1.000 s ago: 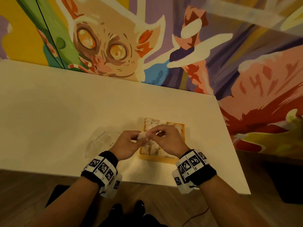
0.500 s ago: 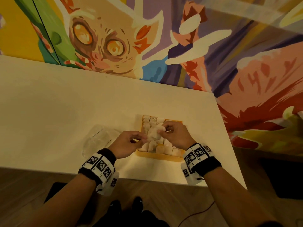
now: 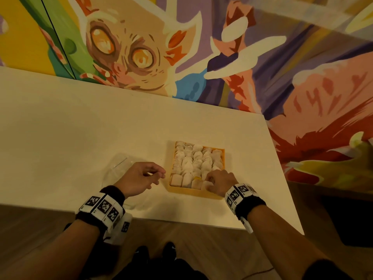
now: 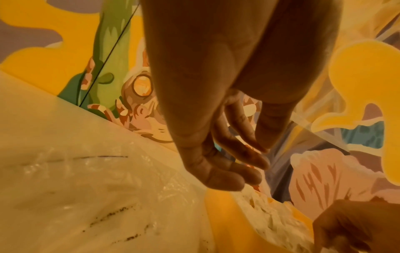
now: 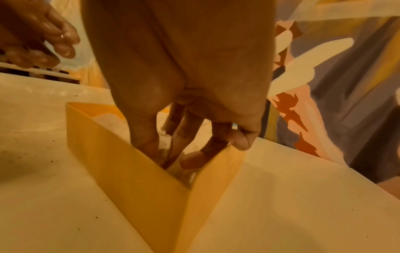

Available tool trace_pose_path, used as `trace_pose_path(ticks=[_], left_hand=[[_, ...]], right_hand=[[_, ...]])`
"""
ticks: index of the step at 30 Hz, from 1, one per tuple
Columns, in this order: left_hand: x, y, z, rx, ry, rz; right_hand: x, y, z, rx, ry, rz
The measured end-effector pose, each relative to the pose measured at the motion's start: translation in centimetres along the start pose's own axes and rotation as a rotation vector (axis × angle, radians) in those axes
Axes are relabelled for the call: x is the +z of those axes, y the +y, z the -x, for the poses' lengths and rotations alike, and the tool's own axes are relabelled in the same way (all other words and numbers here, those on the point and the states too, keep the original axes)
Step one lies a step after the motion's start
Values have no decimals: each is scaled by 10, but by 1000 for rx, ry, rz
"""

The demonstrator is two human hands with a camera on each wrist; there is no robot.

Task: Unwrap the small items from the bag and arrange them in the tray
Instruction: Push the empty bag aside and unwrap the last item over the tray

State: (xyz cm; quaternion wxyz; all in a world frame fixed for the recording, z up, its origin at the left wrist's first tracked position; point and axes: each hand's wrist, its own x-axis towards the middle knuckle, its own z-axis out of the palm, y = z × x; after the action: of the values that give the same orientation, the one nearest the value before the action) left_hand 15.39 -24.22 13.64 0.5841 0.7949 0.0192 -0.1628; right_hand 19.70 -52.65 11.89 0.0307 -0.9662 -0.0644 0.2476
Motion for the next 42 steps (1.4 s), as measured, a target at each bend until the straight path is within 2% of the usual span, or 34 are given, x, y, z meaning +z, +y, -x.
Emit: trace_pose_path(ticks=[3,6,9,11,13,16,19,22,24,26,28,31,34,37,39,42], left_hand=[[-15,-3,4,9,86,30],[-38,-17,9,7,305,-28],[-66,-44,11,-129,505,-203],[-79,-65,12,-306,478,-377],[-81,-79,13,-431,371,-455],[-70,-93,14,-457,307,-454],[-65,-102,16,-449,356,-359],[-68,-101,25,-361,393,-200],[-68,-95,35,-297,383,-91],[-66,-83,44,-272,342,20],[-61,-74,51,-244,304,115],[-53,-53,61,-232,273,181],[-50,-37,71,-221,265,275],[-46,-36,81,-216,327,409],[-38,-34,87,-110,339,311],[-21,-36,88,48,236,243]], right_hand=[[-2,-1,-3,4,15,2],[-10,-5,0,-2,105,-87],[-17,-30,9,-155,260,-268],[-16,-62,16,-311,227,-425],[-8,-98,21,-458,103,-441],[13,-145,20,-514,-71,-272],[34,-177,19,-472,-116,-52],[50,-186,15,-460,-43,-110],[53,-186,11,-489,21,-291],[51,-186,7,-478,17,-568],[47,-189,5,-438,-23,-787],[41,-193,6,-457,-180,-1076],[34,-195,6,-545,-233,-1046],[27,-191,11,-521,-113,-1007],[22,-187,15,-475,-59,-956],[25,-185,24,-542,-96,-873]])
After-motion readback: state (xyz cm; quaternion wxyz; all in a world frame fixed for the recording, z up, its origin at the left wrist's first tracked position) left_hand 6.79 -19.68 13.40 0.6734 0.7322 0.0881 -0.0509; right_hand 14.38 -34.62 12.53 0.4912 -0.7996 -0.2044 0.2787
